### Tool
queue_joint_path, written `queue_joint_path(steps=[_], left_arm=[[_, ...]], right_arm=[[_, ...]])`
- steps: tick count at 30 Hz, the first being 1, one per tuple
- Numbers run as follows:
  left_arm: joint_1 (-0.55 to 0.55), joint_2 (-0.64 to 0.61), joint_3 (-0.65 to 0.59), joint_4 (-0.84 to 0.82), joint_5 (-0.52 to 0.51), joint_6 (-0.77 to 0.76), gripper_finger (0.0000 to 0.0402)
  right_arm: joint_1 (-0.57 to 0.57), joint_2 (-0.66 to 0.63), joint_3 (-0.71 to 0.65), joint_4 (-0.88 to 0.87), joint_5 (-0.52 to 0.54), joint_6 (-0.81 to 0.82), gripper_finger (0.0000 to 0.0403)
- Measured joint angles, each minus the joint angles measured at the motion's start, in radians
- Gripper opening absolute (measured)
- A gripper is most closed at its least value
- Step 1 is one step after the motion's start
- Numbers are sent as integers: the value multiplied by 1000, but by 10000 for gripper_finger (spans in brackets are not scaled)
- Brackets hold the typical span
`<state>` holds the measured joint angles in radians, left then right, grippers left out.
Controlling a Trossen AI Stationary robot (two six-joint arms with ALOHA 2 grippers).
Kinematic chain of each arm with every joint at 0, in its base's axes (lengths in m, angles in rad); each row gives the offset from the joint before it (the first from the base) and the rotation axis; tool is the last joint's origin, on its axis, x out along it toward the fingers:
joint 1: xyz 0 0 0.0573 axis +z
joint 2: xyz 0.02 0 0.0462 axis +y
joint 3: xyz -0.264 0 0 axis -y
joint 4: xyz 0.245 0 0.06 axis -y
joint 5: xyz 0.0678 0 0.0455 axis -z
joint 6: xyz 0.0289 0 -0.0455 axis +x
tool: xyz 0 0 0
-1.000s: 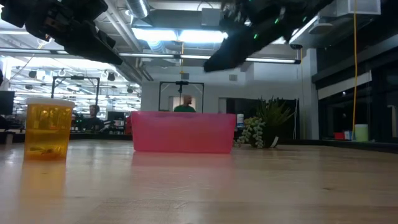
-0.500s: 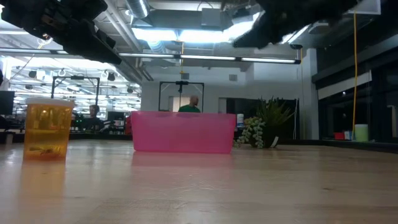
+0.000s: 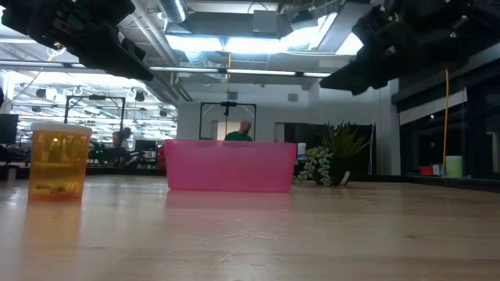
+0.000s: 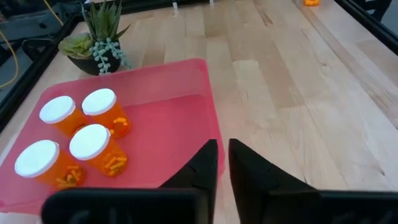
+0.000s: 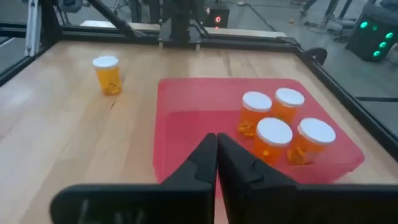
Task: Pick and place pill bottles into a basket
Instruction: Put the orange pill bottle into the red bin
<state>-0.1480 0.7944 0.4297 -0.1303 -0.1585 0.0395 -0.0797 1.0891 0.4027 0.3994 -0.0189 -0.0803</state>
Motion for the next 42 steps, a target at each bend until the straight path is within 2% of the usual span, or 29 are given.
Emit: queue_joint_path(steps=[5,12,19,24,29,35,38,42], left_arm=[[0,0,0,5,-4,-16,96],[-1,0,0,74,46,-86,192],[-1,0,0,75,81,14,252],[-2,0,0,70,116,-39,275],[-9,0,0,67,107,-115,283],[-95,0,3,62,1,-204,283],[-166,1,48,-8,-39,-263,283],[-279,25,105,-115,-177,-300,283]], right_arm=[[0,0,4,19,0,-3,4],[0,0,5,47,0,38,18],[0,2,5,46,0,80,8],[0,2,5,46,0,80,4],[0,2,5,46,0,80,16],[0,2,6,45,0,80,20],[0,2,6,44,0,80,20],[0,3,6,44,0,80,20]])
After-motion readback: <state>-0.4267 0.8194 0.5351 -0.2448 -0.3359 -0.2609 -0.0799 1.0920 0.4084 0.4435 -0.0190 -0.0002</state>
